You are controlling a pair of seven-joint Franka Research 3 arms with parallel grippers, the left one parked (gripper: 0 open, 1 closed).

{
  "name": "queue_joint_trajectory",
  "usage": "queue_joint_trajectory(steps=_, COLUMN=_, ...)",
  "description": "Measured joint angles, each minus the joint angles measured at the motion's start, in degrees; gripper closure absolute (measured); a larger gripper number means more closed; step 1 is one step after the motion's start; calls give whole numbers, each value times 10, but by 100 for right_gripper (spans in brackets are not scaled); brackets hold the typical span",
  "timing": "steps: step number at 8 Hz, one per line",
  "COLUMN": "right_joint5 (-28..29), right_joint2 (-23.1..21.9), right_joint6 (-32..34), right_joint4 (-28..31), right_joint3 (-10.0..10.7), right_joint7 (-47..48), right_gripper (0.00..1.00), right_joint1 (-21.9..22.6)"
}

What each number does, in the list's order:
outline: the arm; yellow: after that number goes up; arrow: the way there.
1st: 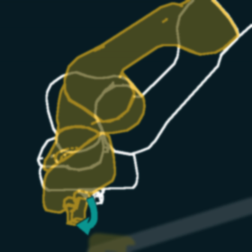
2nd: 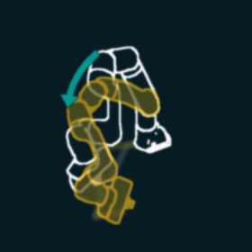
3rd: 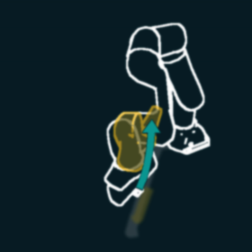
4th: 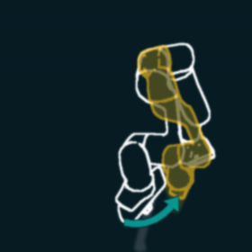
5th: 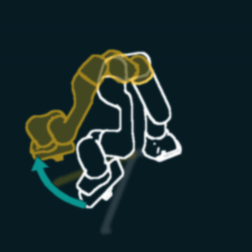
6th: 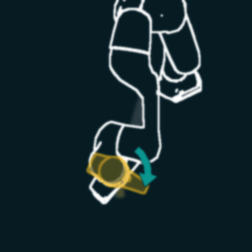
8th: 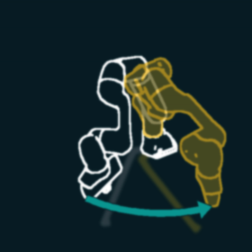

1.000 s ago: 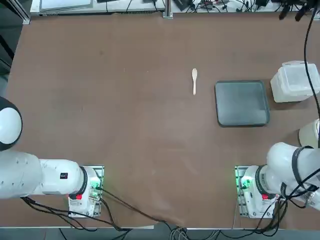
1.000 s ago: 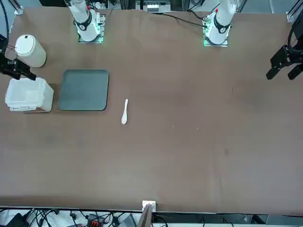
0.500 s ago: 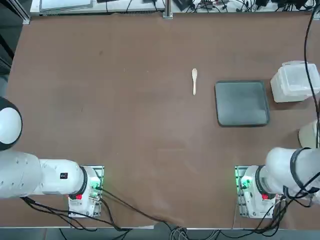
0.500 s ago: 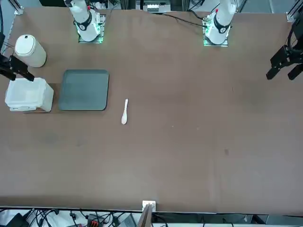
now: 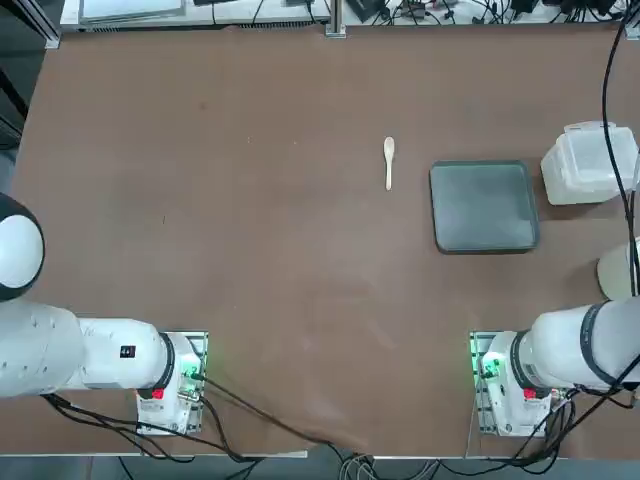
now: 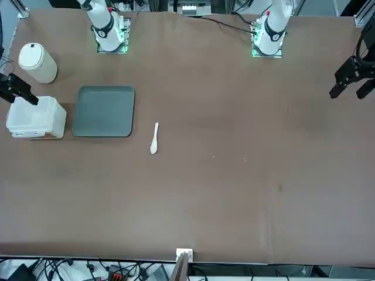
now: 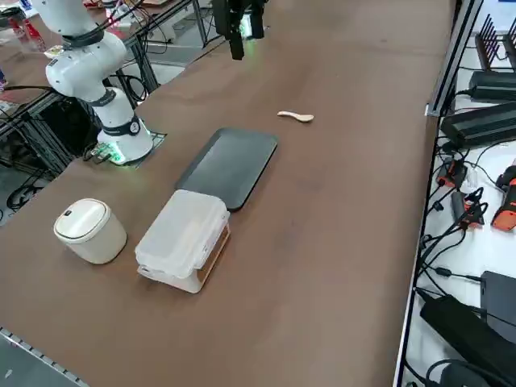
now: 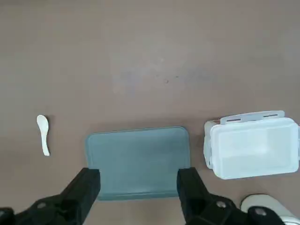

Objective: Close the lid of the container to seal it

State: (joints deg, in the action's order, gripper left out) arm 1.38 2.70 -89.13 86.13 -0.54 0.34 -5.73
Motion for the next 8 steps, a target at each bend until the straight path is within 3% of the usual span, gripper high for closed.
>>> queue_joint_trajectory(steps=8, right_joint5=-20, right_joint2=6, right_joint6=0, right_joint4=2, right_joint3=0, right_joint7=0, right_gripper=0, right_joint1=13)
